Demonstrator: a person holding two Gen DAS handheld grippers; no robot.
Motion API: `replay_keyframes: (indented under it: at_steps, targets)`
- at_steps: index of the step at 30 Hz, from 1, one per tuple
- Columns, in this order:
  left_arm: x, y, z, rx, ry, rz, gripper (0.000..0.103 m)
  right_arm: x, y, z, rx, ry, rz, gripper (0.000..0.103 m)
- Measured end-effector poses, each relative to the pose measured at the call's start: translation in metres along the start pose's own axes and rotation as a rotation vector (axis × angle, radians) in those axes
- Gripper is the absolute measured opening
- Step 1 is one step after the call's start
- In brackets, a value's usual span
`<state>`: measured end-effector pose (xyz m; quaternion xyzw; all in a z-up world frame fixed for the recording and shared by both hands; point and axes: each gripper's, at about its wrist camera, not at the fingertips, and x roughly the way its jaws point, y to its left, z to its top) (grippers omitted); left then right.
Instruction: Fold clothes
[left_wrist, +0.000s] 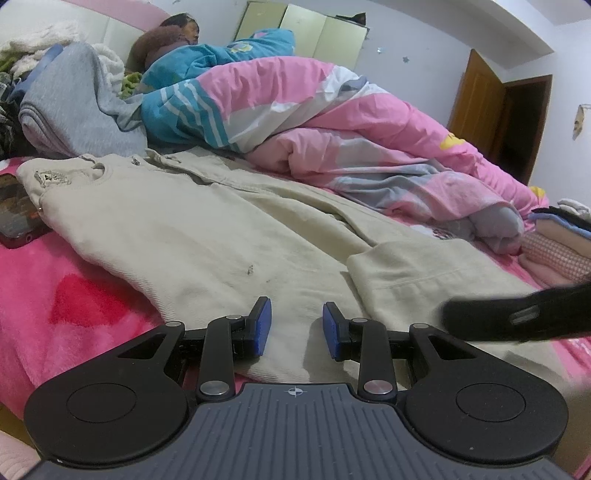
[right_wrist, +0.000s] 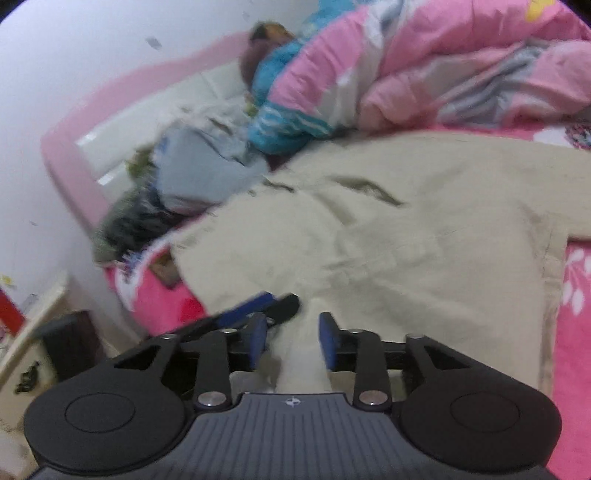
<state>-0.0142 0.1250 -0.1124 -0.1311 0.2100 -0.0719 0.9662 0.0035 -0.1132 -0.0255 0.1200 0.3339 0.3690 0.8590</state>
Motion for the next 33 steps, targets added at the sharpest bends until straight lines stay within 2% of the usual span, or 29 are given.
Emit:
replay_keyframes:
  at_steps: [2,3,5,11,13,16,23,26,27,33]
  targets:
    - [0.0,0.0,0.0,-0.003,0.001,0.002,0.031,-0.026,-0.003,0.001,0.014,-0.05,0.071,0.043]
    - [0.0,0.0,0.001,-0.004,0.002,0.002,0.031,-0.033,-0.01,0.001,0.037,-0.068,0.061,0.045]
    - [0.0,0.0,0.001,-0.007,0.003,0.001,0.031,-0.04,-0.03,0.001,0.099,-0.093,-0.022,0.05]
    - [0.0,0.0,0.001,-0.009,0.003,0.0,0.031,-0.06,-0.09,-0.001,0.285,-0.169,-0.269,0.049]
    - [0.0,0.0,0.001,-0.009,0.003,-0.001,0.031,-0.058,-0.107,-0.003,0.344,-0.174,-0.321,0.049]
    - [0.0,0.001,0.001,-0.006,0.002,-0.001,0.031,-0.045,-0.124,-0.005,0.382,-0.169,-0.349,0.04]
    - [0.001,0.001,0.001,0.001,0.0,0.001,0.031,-0.019,-0.131,0.007,0.327,-0.157,-0.376,0.028]
    - [0.001,0.0,0.0,0.006,-0.003,0.004,0.031,-0.016,-0.128,0.008,0.289,-0.153,-0.38,0.009]
    - [0.001,0.0,0.0,0.009,-0.005,0.006,0.031,-0.017,-0.128,0.007,0.284,-0.159,-0.378,0.006]
    - [0.001,-0.001,-0.002,0.021,-0.013,0.009,0.031,-0.05,-0.122,0.003,0.28,-0.245,-0.394,0.005]
